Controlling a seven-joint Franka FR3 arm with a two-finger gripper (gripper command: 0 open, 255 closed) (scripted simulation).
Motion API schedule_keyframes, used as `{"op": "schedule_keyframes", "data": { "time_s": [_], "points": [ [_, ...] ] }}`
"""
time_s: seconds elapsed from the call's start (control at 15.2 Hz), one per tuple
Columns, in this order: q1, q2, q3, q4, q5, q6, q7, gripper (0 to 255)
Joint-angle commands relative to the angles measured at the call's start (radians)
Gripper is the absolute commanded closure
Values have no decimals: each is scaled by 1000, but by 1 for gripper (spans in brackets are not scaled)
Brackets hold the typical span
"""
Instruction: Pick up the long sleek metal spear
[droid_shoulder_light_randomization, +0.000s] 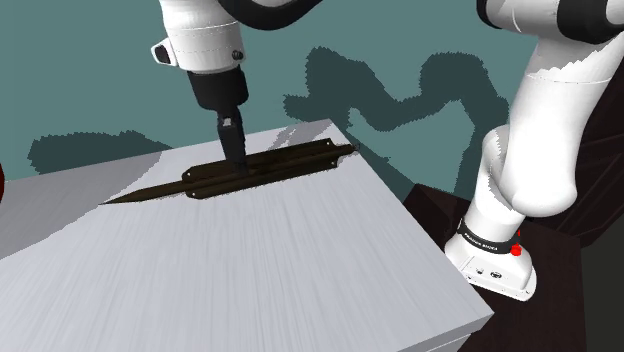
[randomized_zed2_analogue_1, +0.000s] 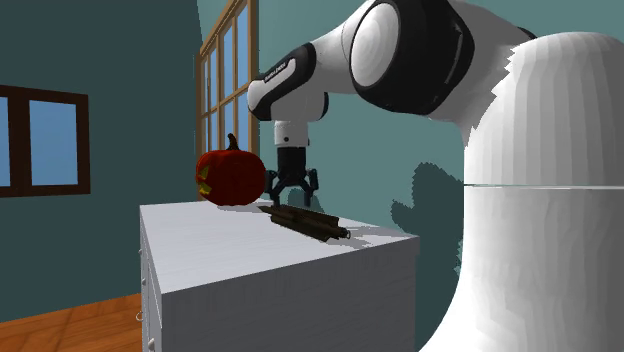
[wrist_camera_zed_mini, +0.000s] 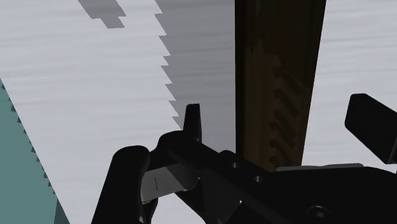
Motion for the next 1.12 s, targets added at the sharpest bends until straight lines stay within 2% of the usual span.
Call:
{"op": "schedule_keyframes", "data": {
  "time_s": [0.0,0.26,0.4,0.46,1.06],
  "points": [
    [2,4,2,-18,-1,22,1,0],
    [1,-2,1,-87,1,85,1,0],
    [1,-2,1,-87,1,85,1,0],
    [0,-3,1,-87,2,84,0,255],
    [1,-2,1,-87,1,85,1,255]
  ]
}}
